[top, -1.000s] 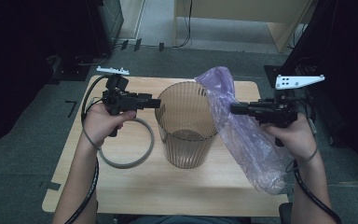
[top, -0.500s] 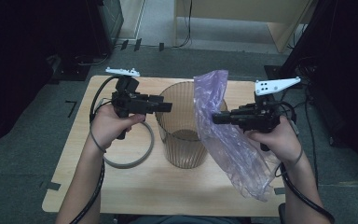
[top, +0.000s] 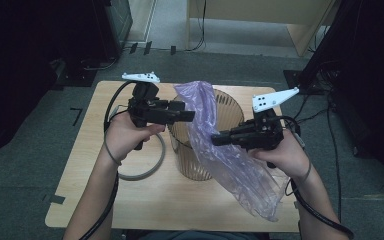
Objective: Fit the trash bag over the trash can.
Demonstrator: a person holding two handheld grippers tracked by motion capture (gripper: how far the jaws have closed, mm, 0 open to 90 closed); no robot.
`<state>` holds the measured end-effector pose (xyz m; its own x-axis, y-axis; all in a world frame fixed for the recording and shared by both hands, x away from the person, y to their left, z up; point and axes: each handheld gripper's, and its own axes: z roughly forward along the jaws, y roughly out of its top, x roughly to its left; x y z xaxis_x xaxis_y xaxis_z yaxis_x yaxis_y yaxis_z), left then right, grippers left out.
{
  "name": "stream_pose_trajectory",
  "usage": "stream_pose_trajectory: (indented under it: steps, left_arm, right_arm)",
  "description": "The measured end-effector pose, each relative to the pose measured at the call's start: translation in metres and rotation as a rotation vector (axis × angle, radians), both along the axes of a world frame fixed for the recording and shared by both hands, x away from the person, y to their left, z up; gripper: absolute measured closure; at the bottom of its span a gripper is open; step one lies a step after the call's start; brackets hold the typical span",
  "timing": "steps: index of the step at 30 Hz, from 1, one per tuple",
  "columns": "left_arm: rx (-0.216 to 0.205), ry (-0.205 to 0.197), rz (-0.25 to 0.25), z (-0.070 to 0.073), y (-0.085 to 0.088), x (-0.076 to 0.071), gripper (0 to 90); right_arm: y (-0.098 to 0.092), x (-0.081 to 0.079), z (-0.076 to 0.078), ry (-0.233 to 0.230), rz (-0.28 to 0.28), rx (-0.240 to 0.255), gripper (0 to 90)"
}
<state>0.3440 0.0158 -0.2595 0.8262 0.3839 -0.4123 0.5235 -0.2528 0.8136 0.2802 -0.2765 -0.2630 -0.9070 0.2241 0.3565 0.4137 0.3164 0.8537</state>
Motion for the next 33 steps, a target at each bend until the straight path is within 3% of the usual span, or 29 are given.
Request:
stream_pose_trajectory:
  steps: [6,16,24,33]
  left_arm:
    - [0.024,0.009,0.006,-0.005,-0.012,0.007,39.1]
    - [0.076,0.003,-0.022,-0.011,-0.028,0.002,39.0]
    - [0.097,-0.010,-0.099,-0.007,-0.040,-0.014,39.0]
    - [0.077,-0.040,-0.160,0.004,-0.041,-0.031,38.8]
  right_arm:
    - [0.006,0.000,-0.003,0.013,0.026,-0.006,87.3]
    - [0.007,-0.002,-0.001,0.020,0.044,0.013,86.9]
    - [0.002,-0.010,0.010,-0.003,0.065,0.057,86.9]
    - [-0.003,-0.023,0.024,-0.052,0.081,0.088,86.9]
